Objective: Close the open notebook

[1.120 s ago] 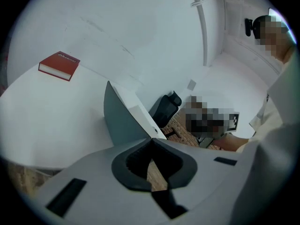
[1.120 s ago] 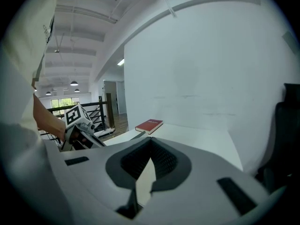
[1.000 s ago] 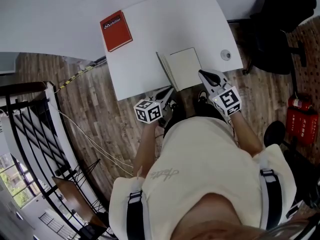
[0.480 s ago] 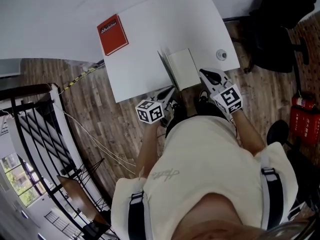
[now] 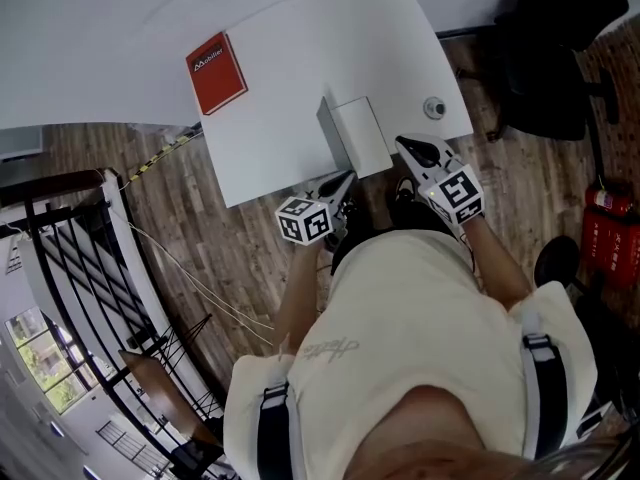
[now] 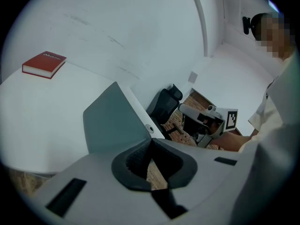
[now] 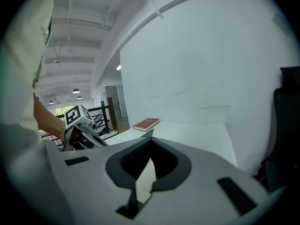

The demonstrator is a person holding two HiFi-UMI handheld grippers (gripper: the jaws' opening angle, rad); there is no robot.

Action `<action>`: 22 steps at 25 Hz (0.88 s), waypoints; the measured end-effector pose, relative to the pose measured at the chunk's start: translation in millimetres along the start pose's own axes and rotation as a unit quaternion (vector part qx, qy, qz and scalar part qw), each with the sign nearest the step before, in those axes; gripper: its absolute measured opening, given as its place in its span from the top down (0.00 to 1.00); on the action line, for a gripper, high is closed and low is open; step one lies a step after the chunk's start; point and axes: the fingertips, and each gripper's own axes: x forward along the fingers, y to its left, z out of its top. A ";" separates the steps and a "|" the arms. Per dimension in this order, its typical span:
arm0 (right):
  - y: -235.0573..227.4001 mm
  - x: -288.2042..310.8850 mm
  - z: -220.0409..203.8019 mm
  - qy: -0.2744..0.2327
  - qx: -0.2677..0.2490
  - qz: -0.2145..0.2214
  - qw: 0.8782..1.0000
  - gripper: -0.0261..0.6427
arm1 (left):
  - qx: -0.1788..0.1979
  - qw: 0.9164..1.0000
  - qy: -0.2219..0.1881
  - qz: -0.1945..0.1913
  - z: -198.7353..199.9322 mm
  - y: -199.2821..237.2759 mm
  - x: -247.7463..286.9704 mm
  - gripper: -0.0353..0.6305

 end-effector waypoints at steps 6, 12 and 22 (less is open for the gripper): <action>-11.3 -9.6 -8.2 0.007 0.002 0.002 1.000 0.95 | 0.008 1.000 0.008 0.011 -5.7 -6.5 17.2 0.91; -26.9 -18.0 -14.6 0.009 0.006 0.004 1.000 0.95 | 0.022 0.999 0.024 0.024 -10.7 -12.7 36.4 0.91; -46.7 -39.4 -23.1 0.002 0.018 -0.004 1.000 0.95 | 0.026 0.998 0.043 0.041 -12.8 -23.0 52.2 0.91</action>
